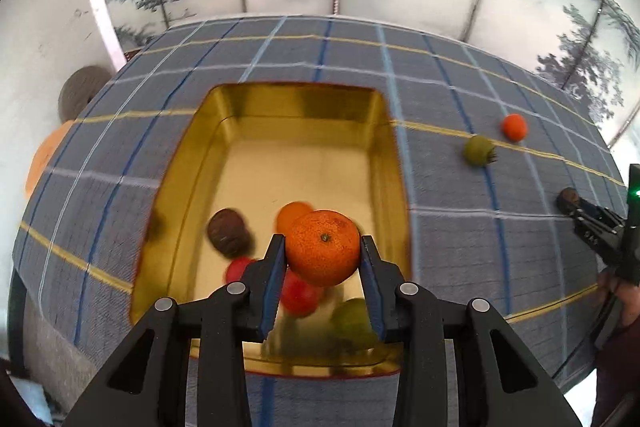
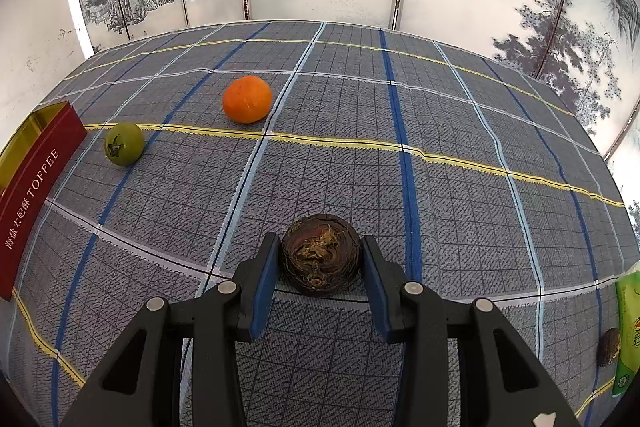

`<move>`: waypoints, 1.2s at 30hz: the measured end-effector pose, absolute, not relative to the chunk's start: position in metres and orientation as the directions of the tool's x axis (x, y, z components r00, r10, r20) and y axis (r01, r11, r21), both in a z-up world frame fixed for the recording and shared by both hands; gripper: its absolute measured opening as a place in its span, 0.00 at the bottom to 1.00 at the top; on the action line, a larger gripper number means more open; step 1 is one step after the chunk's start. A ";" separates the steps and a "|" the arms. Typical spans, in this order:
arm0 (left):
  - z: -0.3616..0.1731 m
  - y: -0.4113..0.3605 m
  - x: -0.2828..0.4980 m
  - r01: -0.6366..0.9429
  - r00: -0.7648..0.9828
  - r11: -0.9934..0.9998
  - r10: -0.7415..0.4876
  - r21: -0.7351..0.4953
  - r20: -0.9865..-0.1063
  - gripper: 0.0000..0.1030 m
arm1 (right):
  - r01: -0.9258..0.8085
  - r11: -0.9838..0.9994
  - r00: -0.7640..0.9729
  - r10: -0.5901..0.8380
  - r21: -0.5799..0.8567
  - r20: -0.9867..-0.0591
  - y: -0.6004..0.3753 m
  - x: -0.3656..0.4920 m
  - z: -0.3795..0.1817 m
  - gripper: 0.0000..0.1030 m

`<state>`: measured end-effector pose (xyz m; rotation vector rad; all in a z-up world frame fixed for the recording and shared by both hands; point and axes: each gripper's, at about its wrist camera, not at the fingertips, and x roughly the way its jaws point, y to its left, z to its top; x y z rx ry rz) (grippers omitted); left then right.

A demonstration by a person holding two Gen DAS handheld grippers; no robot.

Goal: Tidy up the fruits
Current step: 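Lower the small orange into the tin and open the left gripper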

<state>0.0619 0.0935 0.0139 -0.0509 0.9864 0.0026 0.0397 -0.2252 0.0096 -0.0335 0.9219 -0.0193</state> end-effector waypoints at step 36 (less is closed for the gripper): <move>-0.012 0.125 0.048 -0.074 0.519 0.997 0.023 -0.018 -0.854 0.45 | 0.005 0.999 0.605 -0.041 -0.047 -0.795 -0.225 0.039 0.010 0.37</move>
